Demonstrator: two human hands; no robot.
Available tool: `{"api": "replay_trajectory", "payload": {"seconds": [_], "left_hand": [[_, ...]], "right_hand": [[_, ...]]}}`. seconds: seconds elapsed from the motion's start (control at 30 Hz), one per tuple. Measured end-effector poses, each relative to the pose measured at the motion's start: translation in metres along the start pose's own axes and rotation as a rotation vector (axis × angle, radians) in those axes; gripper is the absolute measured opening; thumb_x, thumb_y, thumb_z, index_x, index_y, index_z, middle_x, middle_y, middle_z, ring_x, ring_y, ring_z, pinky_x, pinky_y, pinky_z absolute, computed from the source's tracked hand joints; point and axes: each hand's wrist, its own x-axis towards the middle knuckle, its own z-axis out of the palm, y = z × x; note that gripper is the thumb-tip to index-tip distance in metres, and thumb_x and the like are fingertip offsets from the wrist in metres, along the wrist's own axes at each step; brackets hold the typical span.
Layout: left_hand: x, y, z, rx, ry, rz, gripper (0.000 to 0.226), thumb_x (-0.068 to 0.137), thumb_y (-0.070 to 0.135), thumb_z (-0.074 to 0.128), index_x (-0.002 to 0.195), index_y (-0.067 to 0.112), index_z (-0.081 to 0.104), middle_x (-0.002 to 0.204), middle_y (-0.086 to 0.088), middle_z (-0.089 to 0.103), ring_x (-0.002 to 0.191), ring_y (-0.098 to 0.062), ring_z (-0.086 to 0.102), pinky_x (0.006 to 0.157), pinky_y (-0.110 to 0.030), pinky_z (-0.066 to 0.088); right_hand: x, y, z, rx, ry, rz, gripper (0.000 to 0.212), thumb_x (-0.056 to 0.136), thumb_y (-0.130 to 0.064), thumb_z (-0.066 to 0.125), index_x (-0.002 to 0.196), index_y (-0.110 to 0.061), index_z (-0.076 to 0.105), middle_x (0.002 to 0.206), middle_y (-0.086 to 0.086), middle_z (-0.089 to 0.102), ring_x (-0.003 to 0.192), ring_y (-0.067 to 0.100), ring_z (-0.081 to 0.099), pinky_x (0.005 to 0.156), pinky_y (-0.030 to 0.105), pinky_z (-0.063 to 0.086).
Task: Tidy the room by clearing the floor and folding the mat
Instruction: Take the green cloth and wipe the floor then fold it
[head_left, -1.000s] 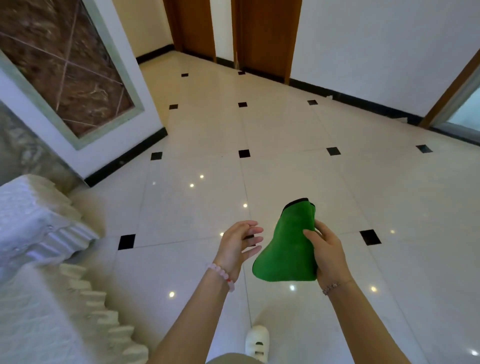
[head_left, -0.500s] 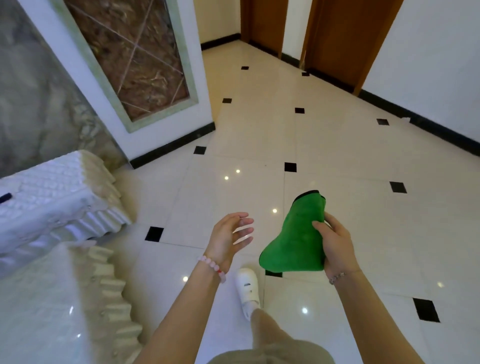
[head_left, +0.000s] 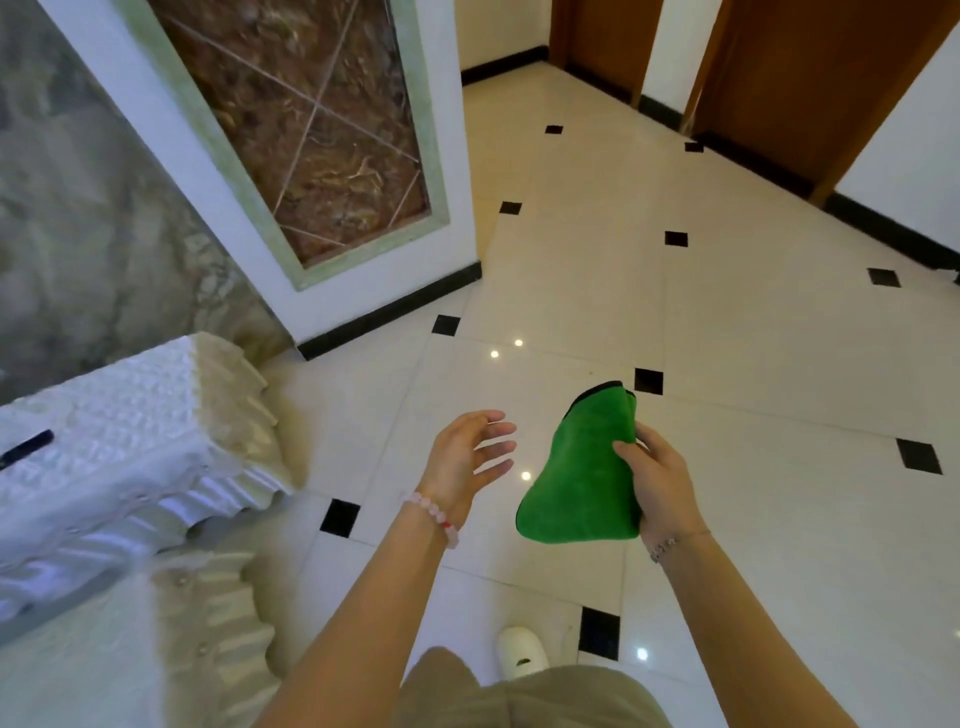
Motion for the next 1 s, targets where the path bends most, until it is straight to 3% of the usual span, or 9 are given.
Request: {"api": "replay_trajectory", "payload": {"seconds": [0.2,0.67,1.0], "left_hand": [[0.077,0.044,-0.023,0.000,-0.015,-0.036,0.020,0.098,0.019,0.043,0.101,0.012,0.062,0.098,-0.006,0.066,0.090,-0.021,0.062,0.082,-0.035,0.054],[0.291,0.200,-0.081,0.245,-0.299,-0.156,0.021,0.098,0.021,0.043,0.101,0.012,0.061,0.097,-0.005,0.065,0.090,-0.020,0.062,0.079,-0.033,0.053],[0.443,0.259,-0.065,0.354,-0.395,-0.231,0.022,0.098,0.023,0.043,0.109,0.012,0.059,0.103,-0.006,0.064,0.094,-0.021,0.062,0.078,-0.032,0.053]], "right_hand": [[0.060,-0.011,0.057,0.009,0.042,0.058,0.029,0.095,-0.008,0.048,0.122,-0.015,0.057,0.098,0.001,0.065,0.086,0.021,0.062,0.065,0.032,0.051],[0.212,-0.035,0.225,0.163,0.338,0.079,0.035,0.095,-0.009,0.048,0.130,-0.012,0.052,0.113,0.009,0.058,0.097,0.029,0.055,0.079,0.041,0.048],[0.335,-0.050,0.286,0.207,0.452,0.124,0.035,0.096,-0.012,0.047,0.131,-0.014,0.049,0.118,0.010,0.057,0.104,0.032,0.055,0.087,0.045,0.049]]}}
